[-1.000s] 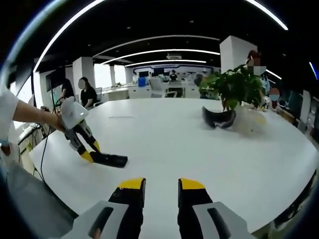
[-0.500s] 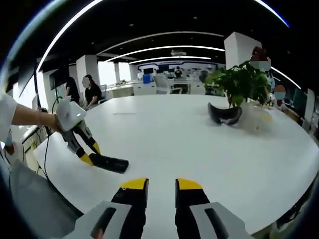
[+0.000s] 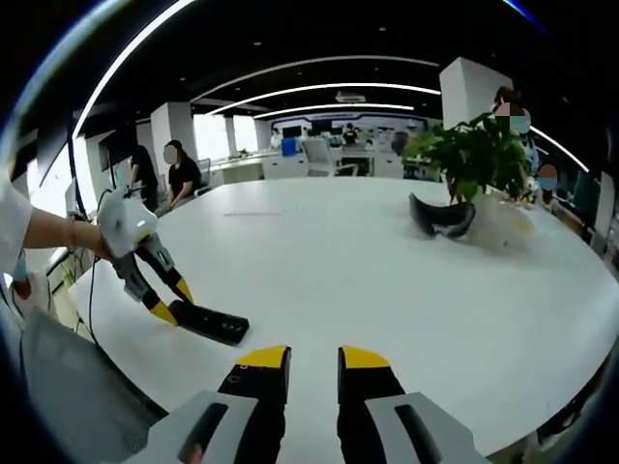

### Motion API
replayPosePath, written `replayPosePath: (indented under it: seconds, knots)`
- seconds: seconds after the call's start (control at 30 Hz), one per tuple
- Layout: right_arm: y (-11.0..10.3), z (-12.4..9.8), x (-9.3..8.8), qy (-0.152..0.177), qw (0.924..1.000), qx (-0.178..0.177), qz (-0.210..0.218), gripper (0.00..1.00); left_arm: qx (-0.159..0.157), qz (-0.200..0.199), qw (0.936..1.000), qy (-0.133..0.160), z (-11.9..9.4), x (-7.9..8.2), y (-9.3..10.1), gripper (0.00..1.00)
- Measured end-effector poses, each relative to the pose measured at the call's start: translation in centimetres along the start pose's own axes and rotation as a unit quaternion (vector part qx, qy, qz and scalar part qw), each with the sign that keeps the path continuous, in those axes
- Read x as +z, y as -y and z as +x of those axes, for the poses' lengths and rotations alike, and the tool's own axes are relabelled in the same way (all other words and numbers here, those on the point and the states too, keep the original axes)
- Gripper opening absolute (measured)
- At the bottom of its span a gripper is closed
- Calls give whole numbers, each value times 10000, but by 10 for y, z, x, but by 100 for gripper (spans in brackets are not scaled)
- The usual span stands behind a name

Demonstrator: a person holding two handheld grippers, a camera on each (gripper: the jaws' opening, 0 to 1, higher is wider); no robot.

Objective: Press the specified remote control buttons in sequence, fully releasing each button before pressing the next.

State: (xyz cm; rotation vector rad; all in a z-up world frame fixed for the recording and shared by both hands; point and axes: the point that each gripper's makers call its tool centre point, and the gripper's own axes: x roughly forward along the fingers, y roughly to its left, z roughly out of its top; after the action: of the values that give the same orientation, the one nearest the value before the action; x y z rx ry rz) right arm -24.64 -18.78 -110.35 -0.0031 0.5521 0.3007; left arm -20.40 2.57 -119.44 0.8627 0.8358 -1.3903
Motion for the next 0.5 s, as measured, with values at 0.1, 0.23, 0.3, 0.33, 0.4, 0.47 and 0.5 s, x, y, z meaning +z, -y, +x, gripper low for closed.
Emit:
replayPosePath:
  seconds: [0.1, 0.23, 0.3, 0.33, 0.4, 0.47, 0.5]
  knots:
    - [-1, 1, -1, -38, 10000, 28, 6, 16, 11, -69, 9999, 139, 0, 0, 2, 24]
    - [-1, 2, -3, -75, 10000, 31, 7, 16, 0, -93, 9994, 329, 0, 1, 8, 24]
    - [-1, 2, -3, -87, 10000, 36, 10, 15, -13, -88, 9992, 382, 0, 2, 10, 24]
    - [-1, 2, -3, -97, 9999, 39, 9, 15, -16, -87, 9991, 412, 0, 3, 12, 24]
    - [-1, 3, -4, -117, 9999, 53, 3, 15, -25, -74, 9990, 445, -1, 3, 13, 24]
    - [-2, 3, -5, -142, 9999, 62, -9, 15, -53, -16, 9988, 493, -1, 3, 14, 24]
    - [-3, 3, -5, -156, 9999, 72, -13, 15, -81, -7, 9986, 517, -1, 3, 15, 24]
